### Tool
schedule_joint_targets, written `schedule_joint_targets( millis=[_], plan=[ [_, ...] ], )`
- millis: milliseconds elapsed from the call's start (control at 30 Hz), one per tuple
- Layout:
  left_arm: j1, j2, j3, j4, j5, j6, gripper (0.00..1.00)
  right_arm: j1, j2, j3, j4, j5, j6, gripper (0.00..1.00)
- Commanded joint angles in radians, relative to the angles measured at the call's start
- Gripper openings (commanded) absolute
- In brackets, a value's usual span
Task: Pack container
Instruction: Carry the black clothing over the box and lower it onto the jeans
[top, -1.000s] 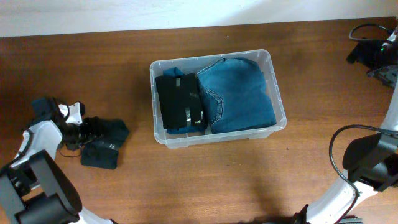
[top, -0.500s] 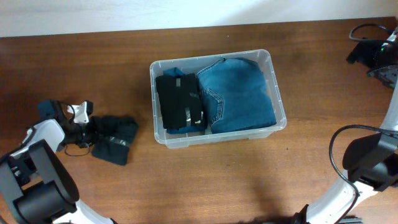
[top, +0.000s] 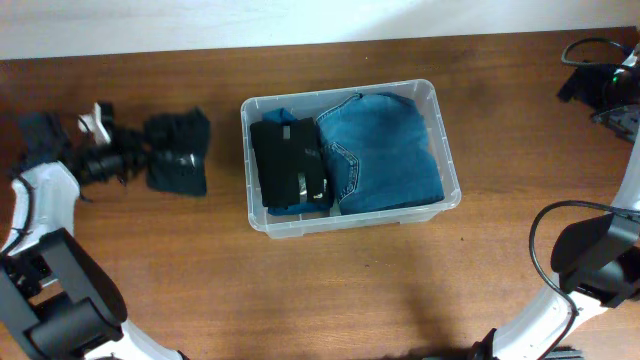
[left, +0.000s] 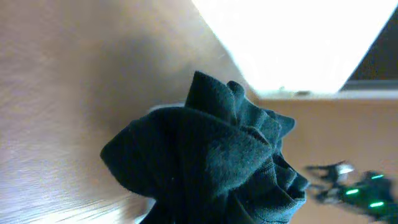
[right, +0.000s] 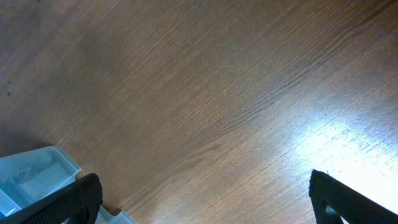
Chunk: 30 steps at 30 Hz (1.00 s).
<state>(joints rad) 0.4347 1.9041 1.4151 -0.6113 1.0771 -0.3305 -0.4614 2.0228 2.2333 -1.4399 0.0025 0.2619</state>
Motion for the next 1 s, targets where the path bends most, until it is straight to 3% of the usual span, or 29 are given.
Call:
schedule_joint_targets(
  millis=[0, 100, 400, 633, 967],
  plan=[
    [-0.055, -0.013, 0.095, -0.002, 0.077, -0.25, 0.01, -0.004, 0.0, -0.003, 0.0, 0.005, 0.009, 0.99],
    [-0.123, -0.036, 0.141, -0.002, 0.027, -0.301, 0.01, -0.004, 0.0, -0.003, 0.0, 0.005, 0.009, 0.99],
    [-0.431, -0.138, 0.161, -0.007, -0.4, -0.518, 0.01, -0.004, 0.0, -0.003, 0.0, 0.005, 0.009, 0.98],
    [-0.608, -0.159, 0.161, -0.055, -0.64, -0.788, 0.01, -0.004, 0.0, -0.003, 0.0, 0.005, 0.009, 0.99],
    [-0.774, -0.159, 0.161, -0.114, -0.936, -0.874, 0.01, -0.004, 0.0, -0.003, 0.0, 0.005, 0.009, 0.99]
  ],
)
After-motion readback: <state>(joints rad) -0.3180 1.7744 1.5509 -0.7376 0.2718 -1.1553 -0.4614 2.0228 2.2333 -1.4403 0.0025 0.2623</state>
